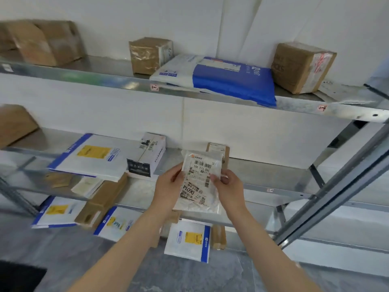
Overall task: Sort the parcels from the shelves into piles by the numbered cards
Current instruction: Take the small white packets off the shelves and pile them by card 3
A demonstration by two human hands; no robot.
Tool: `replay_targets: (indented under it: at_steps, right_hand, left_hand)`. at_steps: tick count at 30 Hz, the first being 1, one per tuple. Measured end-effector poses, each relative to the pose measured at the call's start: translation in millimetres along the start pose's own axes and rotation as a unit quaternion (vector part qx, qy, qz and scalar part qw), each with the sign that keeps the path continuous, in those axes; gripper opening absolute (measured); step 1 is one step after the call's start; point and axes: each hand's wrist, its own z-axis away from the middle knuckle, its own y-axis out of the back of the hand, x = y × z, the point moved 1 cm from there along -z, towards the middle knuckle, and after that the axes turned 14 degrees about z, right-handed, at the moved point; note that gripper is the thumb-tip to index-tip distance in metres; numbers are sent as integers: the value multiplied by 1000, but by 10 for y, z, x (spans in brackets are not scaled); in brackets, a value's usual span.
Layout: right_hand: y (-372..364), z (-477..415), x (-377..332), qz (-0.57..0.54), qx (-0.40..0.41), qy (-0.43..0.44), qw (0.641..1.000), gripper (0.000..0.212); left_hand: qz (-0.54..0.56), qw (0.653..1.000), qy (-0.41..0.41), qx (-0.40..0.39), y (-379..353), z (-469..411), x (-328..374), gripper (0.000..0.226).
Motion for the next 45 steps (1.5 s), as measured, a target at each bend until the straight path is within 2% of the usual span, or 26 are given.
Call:
replay_targets:
  at_steps: [6,14,18,23,33,38,45]
  right_hand:
    - [-652,490,-360,22,-90,35,995,17]
    - [-1758,1318,-808,33,-216,94,971,16]
    - [-2390,1936,-1048,43,-269,156,949,18]
    - [-2967,2841,-1264,36,-362,239,900,23]
    - [-3485,4111,-1468,-13,-528,271,805,24]
    - [-3647,4345,-1626,-30,-574,282,768,23]
    - [-3901,4295,-1843,-70,-615,270,738,26]
  left_hand:
    - [66,993,24,90,962,473,61,32]
    - [91,969,-7,230,2184,1346,185,34]
    - [53,943,-47,324,2768,1907,234,39]
    - [10,893,-73,444,3424,2733,309,47]
    - [7,802,-131,583,3906,4105,533,48]
    - [34,766,-158,622,3975,4299,631,42]
    - [26,728,-180,661,4073,4202,793,42]
